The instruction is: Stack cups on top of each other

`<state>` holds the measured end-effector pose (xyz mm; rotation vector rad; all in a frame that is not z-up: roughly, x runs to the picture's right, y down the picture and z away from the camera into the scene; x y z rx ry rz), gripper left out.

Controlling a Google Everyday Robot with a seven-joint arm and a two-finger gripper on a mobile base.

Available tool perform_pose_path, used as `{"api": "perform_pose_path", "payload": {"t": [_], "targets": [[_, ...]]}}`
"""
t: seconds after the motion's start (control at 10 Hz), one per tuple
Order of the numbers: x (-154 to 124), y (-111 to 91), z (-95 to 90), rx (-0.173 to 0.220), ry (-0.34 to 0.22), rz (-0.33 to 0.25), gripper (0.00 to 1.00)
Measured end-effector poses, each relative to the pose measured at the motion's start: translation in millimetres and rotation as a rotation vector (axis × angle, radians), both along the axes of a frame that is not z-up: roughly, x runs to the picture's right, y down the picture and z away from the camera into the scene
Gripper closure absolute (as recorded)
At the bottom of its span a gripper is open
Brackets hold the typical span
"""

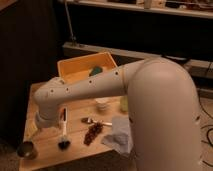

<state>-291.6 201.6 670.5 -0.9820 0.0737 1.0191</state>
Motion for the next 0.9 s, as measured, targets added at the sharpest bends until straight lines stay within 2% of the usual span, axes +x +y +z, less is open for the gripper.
{"api": "perform_pose_path", "payload": {"t": [0.4, 0.9], "targets": [[-20.3, 28.5, 12.3, -0.002, -0.028, -0.017, 0.20], [-40.3, 32.0, 26.0, 0.003, -0.034, -0.018, 0.20]]}}
